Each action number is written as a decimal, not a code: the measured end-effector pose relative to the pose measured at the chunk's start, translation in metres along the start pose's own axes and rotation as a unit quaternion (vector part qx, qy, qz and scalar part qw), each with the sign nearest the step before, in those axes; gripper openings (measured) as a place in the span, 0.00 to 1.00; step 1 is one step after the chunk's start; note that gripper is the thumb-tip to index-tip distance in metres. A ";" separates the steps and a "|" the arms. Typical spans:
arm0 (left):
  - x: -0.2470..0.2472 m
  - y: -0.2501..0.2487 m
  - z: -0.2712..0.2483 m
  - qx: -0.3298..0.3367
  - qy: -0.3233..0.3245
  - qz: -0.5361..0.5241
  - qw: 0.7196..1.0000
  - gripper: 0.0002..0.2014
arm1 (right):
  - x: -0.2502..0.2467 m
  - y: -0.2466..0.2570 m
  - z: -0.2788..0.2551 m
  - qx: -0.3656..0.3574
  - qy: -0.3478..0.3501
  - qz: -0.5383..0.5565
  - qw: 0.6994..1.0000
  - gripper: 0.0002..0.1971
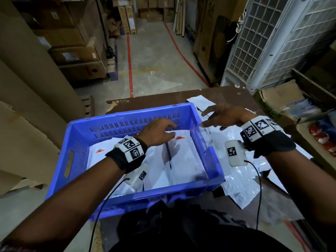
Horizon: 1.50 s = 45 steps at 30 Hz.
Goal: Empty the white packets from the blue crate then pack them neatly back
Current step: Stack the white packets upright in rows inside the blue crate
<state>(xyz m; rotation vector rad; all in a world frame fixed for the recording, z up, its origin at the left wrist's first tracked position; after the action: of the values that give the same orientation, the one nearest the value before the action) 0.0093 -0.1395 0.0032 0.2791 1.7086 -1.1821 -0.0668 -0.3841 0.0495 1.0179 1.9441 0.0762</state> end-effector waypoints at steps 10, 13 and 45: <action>0.048 -0.103 0.039 0.059 -0.033 -0.018 0.998 0.13 | 0.006 -0.128 0.001 0.092 0.004 0.051 0.994 0.18; 0.068 -0.128 0.054 0.084 -0.011 -0.002 0.996 0.14 | 0.016 -0.167 0.006 0.121 0.006 0.049 0.991 0.17; 0.248 -0.163 0.129 -0.296 0.078 -0.026 0.952 0.61 | 0.048 -0.271 0.069 0.079 -0.150 0.227 0.959 0.35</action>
<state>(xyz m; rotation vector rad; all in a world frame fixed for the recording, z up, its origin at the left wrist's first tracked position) -0.1377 -0.4048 -0.1090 -0.0448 2.1323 -0.6444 -0.1961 -0.5528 -0.1388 1.4771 1.4338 0.0221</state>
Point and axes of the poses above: each hand's wrist, its own z-axis towards the middle knuckle, its own x-axis out of the palm, y = z × x, the point moved 2 cm from there along z, towards the middle knuckle, and after that the axes turned 12 degrees about x, right-handed, at the moved point
